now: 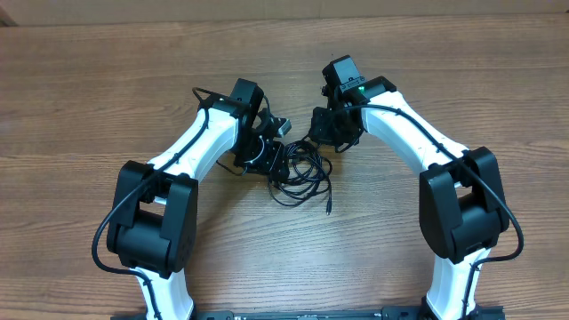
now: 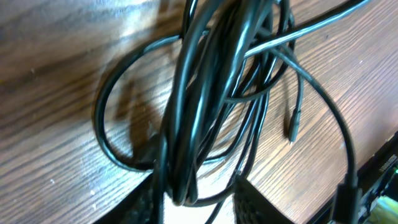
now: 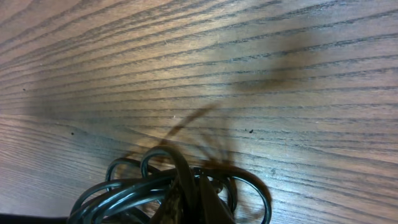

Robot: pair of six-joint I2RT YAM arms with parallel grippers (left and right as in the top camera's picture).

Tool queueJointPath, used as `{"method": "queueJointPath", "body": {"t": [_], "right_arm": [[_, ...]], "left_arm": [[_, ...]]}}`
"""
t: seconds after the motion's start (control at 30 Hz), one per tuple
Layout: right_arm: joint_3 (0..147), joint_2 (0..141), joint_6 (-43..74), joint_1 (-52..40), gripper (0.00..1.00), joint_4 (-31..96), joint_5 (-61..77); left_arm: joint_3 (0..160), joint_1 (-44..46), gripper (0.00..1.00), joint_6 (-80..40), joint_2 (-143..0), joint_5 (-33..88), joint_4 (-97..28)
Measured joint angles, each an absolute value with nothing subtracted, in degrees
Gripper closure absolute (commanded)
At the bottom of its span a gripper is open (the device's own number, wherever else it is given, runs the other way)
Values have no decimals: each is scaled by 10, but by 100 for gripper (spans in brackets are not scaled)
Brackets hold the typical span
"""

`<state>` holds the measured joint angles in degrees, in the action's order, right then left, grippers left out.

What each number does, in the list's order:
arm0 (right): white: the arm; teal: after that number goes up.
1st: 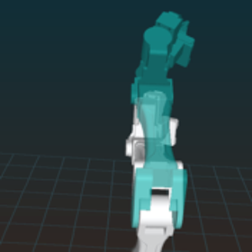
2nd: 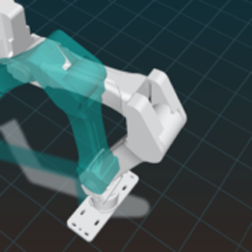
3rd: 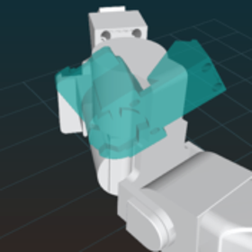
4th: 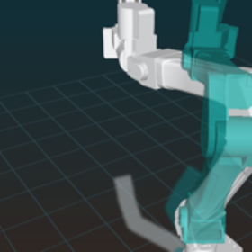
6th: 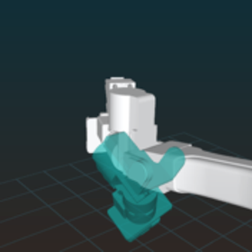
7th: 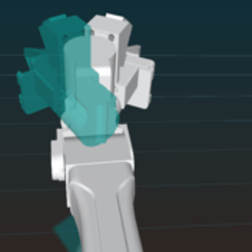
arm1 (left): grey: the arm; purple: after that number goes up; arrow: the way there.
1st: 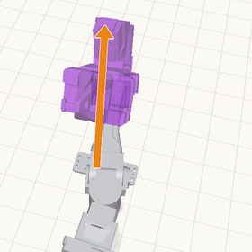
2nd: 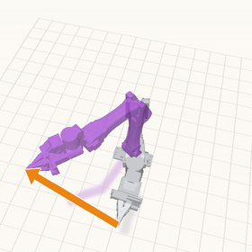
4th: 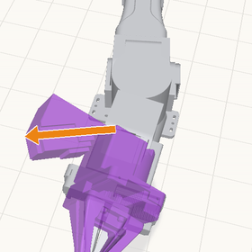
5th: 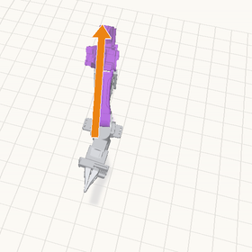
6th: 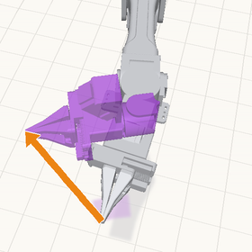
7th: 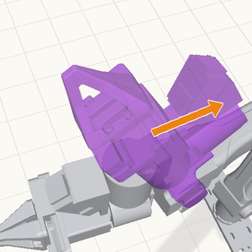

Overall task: Untangle cables
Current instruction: 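Pull the held cables apart, left gripper left and right gripper right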

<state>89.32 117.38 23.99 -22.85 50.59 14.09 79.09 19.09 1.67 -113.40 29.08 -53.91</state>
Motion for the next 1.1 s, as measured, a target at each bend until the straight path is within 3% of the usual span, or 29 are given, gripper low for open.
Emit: {"method": "queueJointPath", "body": {"t": [0.07, 0.27, 0.6, 1.1], "right_arm": [[893, 1174, 240, -229, 96, 506, 140], [893, 1174, 240, -229, 96, 506, 139], [893, 1174, 232, -229, 96, 508, 124], [1003, 1174, 206, -184, 96, 645, 83]], "left_arm": [[791, 191, 70, 17, -1134, 286, -546], [791, 191, 96, 17, -1134, 262, -565], [791, 191, 96, 4, -1134, 204, -580], [791, 190, 96, -195, -1134, -54, -638]]}}
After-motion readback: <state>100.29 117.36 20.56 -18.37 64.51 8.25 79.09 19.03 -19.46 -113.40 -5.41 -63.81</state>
